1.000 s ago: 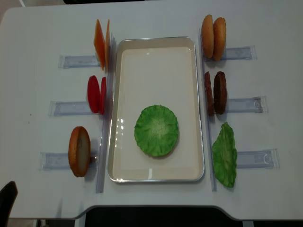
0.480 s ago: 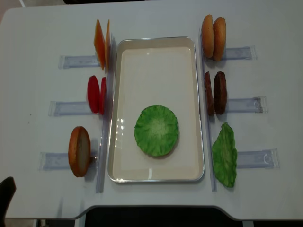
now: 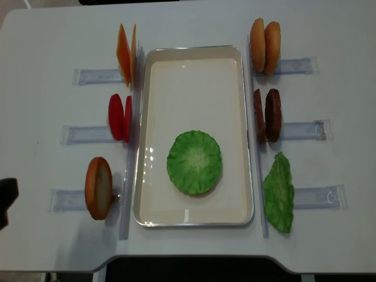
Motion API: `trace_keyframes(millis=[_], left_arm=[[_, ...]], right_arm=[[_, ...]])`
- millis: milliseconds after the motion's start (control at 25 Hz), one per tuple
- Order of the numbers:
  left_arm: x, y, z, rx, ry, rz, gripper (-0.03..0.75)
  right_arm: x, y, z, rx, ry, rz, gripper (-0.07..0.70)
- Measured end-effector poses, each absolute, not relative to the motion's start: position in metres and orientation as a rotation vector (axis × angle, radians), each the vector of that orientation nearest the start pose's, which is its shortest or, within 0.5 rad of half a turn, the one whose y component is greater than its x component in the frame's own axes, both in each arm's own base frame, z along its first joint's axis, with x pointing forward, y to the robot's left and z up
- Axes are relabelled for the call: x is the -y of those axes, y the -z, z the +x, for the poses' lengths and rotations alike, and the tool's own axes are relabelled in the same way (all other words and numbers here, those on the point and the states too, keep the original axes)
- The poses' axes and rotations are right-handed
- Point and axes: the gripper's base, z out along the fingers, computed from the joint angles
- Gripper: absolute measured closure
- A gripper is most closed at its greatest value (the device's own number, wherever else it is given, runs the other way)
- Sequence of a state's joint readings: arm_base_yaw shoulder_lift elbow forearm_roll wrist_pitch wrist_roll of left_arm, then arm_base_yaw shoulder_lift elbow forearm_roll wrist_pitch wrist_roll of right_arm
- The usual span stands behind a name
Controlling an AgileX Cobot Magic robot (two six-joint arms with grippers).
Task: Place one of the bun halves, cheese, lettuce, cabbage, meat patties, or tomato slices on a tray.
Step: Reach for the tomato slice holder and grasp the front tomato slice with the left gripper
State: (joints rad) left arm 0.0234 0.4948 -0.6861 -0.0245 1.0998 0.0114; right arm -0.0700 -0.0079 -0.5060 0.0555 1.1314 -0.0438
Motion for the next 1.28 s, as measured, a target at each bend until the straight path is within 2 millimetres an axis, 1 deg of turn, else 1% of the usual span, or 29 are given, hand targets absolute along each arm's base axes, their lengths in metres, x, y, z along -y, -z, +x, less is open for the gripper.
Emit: trace_keyframes(millis=[40,80,240,440,680,800,1000,1120,1280], left_arm=[[0.0,-0.32,0.083,-2.428,0.021,-0.032,0.302],[0.0,-0.32,0.083,-2.428,0.021,-0.032,0.302],[-0.001,-0.331,0.115,-2.487,0.025,-0.044,0.302],[-0.002,-0.342,0.161,-2.552,0.027,-0.047,0.302],[-0.003,-0.348,0.217,-2.606,0.035,-0.051,0.302],[-0.003,-0.345,0.246,-2.649,0.037,-0.053,0.302],[-0.004,-0.334,0.284,-2.737,0.037,-0.054,0.302],[-0.006,-0.326,0.301,-2.766,0.009,-0.054,0.302],[-0.01,-0.318,0.313,-2.792,-0.051,-0.06,0.302]], right_arm=[[-0.005,-0.273,-0.01,-2.1,0.002,0.022,0.153],[-0.005,-0.273,-0.01,-2.1,0.002,0.022,0.153],[-0.005,-0.273,-0.01,-2.1,0.002,0.022,0.153],[-0.005,-0.273,-0.01,-2.101,0.002,0.022,0.153],[-0.005,-0.273,-0.01,-2.101,0.002,0.022,0.153],[-0.005,-0.273,-0.01,-2.101,0.002,0.022,0.153],[-0.005,-0.273,-0.01,-2.101,0.002,0.022,0.153],[-0.005,-0.273,-0.01,-2.101,0.002,0.022,0.153],[-0.005,-0.273,-0.01,-2.101,0.002,0.022,0.153]])
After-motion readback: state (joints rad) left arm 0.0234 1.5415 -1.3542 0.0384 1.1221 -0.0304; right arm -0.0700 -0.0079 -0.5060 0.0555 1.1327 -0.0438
